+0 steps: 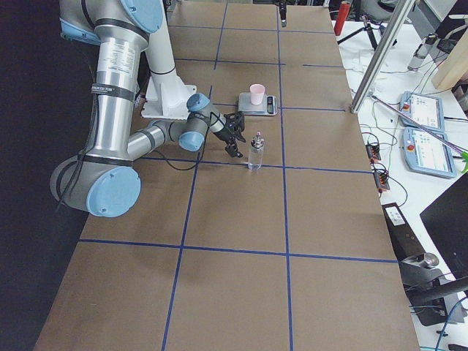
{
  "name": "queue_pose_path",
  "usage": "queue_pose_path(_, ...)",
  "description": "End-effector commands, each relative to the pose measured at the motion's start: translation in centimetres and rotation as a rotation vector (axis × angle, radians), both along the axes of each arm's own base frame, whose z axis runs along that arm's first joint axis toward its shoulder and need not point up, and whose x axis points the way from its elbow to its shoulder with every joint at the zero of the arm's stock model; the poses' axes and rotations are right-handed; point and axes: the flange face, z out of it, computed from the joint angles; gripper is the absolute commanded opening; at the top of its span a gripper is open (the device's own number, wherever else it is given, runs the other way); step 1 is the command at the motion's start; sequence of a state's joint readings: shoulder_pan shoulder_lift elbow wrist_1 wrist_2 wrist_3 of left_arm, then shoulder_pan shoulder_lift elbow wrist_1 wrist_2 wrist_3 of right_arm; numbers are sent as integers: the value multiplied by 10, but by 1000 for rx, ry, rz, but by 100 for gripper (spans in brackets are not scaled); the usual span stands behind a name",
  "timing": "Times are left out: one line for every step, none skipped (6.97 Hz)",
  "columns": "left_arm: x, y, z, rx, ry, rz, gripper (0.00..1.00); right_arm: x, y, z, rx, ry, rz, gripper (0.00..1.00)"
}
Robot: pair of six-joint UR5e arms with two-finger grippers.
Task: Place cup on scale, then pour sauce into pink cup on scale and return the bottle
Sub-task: 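Release the cup and raise the left gripper while the right reaches for the bottle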
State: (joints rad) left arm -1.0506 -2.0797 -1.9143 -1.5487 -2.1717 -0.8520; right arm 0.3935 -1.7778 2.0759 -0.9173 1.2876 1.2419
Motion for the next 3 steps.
queue_pose_path(-4, -2, 12, -1, -15, 2, 47, -4, 10, 12, 81, 65, 83, 100)
queue_pose_path(-5, -1, 10, 7, -14, 5, 48, -9, 14, 14, 98, 60, 131, 100)
queue_pose_path(-7, 2, 6, 12, -9, 5, 49, -13, 15, 15, 89, 41, 135, 100)
